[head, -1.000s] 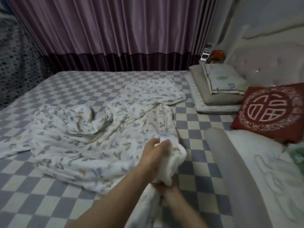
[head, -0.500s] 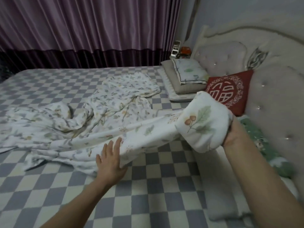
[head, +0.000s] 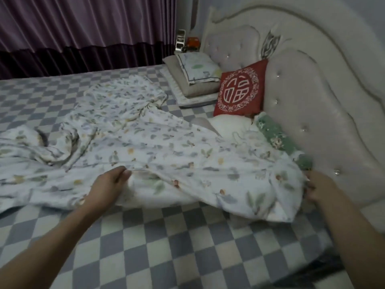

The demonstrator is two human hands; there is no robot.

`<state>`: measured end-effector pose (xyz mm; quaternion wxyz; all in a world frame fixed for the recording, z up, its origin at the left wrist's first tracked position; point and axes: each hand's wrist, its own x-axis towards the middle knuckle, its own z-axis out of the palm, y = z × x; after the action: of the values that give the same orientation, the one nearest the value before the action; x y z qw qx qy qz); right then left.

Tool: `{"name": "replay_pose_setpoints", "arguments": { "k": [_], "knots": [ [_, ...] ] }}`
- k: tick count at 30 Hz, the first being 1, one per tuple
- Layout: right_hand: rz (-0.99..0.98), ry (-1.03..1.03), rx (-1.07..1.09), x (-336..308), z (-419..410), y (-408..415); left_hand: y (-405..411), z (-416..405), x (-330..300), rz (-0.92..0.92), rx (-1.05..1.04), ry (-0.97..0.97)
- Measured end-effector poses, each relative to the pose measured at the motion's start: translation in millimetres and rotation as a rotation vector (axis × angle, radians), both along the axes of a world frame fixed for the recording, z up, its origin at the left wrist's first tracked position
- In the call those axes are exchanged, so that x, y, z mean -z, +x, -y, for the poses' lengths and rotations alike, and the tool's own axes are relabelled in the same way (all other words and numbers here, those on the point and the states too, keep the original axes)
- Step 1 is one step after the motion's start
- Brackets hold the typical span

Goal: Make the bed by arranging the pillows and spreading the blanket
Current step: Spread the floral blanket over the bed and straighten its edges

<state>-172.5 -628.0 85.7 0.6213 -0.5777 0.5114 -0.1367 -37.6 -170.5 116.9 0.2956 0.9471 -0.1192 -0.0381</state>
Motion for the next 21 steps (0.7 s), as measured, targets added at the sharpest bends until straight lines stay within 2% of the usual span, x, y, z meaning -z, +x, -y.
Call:
{"name": "replay_pose_setpoints", "arguments": {
  "k": [2, 3, 5, 7, 9, 10, 11, 13, 16, 18, 21],
  "knots": [
    [-0.124, -0.038, -0.022, 9.9, -32.6, -10.0, -15.3, 21.9, -6.8, -0.015, 0.178, 0.109],
    [-0.165, -0.071, -0.129, 14.2, -65.3, -13.3, -24.3, 32.8, -6.6, -0.023, 0.267, 0.152],
    [-0.097, -0.088, -0.55, 12.1, -129.1, -14.2, -42.5, 51.7, -3.5, -0.033, 0.4, 0.293],
    [-0.006, -0.049, -1.013, 2.5, -197.1, -8.7, -58.2, 62.6, 0.4, 0.003, 0.492, 0.353],
    [0.018, -0.149, -1.282, 0.1, -247.8, -4.9, -67.9, 64.1, 4.9, 0.021, 0.531, 0.291],
    [0.015, -0.263, -1.321, -2.0, -262.7, -2.5, -70.1, 59.7, 6.0, -0.016, 0.528, 0.231],
    [0.011, -0.378, -1.31, -4.7, -268.0, 1.0, -70.1, 52.3, 6.5, -0.078, 0.52, 0.173],
    [0.018, -0.488, -1.247, -7.5, -258.3, 4.9, -65.6, 31.7, 9.3, -0.171, 0.552, 0.185],
    [0.033, -0.631, -1.036, -21.5, -214.7, 4.9, -53.6, -5.8, 16.1, -0.16, 0.536, 0.403],
    [0.024, -0.762, -0.735, -36.8, -179.5, 5.2, -44.3, -33.5, 15.1, -0.124, 0.433, 0.451],
    [0.021, -0.78, -0.198, -52.9, -132.9, -0.5, -33.3, -76.3, 8.5, -0.131, 0.316, 0.513]
  ]
}}
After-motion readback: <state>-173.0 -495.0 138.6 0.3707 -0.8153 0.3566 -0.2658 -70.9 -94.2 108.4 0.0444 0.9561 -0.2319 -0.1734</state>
